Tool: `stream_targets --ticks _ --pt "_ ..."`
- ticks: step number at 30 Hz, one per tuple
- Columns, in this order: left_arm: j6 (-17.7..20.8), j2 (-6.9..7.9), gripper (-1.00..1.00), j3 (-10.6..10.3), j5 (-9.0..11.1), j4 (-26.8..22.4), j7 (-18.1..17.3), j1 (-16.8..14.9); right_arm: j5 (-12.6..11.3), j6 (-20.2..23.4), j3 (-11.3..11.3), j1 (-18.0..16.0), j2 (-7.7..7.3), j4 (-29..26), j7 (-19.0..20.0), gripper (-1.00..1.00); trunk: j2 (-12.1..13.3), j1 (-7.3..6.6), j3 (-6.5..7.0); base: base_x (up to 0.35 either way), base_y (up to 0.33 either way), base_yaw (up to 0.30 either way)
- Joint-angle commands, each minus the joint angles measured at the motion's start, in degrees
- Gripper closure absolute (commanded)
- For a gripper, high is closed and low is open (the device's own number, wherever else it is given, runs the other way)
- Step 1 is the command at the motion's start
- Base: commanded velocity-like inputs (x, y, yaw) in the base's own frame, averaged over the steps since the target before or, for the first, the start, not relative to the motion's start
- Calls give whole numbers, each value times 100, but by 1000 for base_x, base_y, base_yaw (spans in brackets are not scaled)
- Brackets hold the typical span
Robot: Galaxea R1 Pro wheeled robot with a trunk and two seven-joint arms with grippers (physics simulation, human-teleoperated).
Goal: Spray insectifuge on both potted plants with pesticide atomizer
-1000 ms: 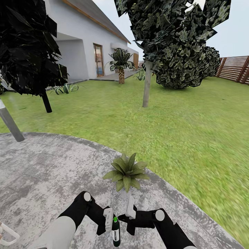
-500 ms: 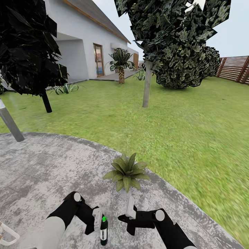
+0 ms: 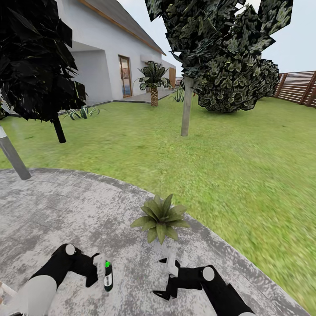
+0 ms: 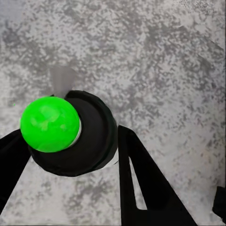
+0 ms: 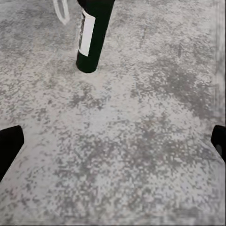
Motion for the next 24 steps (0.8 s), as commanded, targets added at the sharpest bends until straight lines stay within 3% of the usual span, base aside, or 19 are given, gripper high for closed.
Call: stream_targets --ticks 1,4,5,6,8,12,13,15,16,18,21,24 --pt "-52 -12 100 326 -57 -2 214 -13 48 -35 -10 -2 -105 -6 -172 -100 -2 -1 -5 0 0 0" --pt "-34 -50 100 1170 -58 5 865 -19 26 -39 -5 5 -508 173 -806 -100 -2 -1 -5 0 0 0" --pt "-27 -60 100 1556 -55 34 1292 -20 11 -46 -13 6 -704 514 -1250 -100 -2 -1 -5 0 0 0" --pt "-26 -65 100 1690 -54 46 1451 -20 7 -49 -47 7 -769 736 -1545 -100 -2 -1 -5 0 0 0" --pt "103 -79 100 1900 -56 74 1680 -19 1 -62 -353 7 -855 1490 -2654 -100 -2 -1 -5 0 0 0" --pt "1093 -98 100 1954 -57 92 1750 -14 -6 -76 -849 7 -864 2420 -4200 -100 -2 -1 -5 0 0 0" --pt "1448 -122 100 1938 -61 93 1754 -13 -8 -78 -1048 7 -855 2625 -4683 -100 -2 -1 -5 0 0 0" --pt "1816 -143 100 1921 -66 94 1746 -12 -13 -74 -1365 7 -840 2824 -5301 -100 -2 -1 -5 0 0 0" --pt "1984 -153 100 1906 -70 94 1735 -12 -16 -69 -1628 7 -829 2906 -5690 -100 -2 -1 -5 0 0 0" --pt "2092 -160 100 1890 -78 94 1725 -12 -25 -65 -2035 7 -815 2953 -6071 -100 -2 -1 -5 0 0 0" --pt "2354 -163 100 1877 -84 91 1719 -31 -31 -54 -2995 7 -783 2989 -6335 -100 -2 -1 -5 0 0 0" --pt "3095 -164 100 1866 -99 94 1717 -52 -25 -50 -3138 7 -730 2996 -6346 -100 -2 -1 -5 0 0 0"
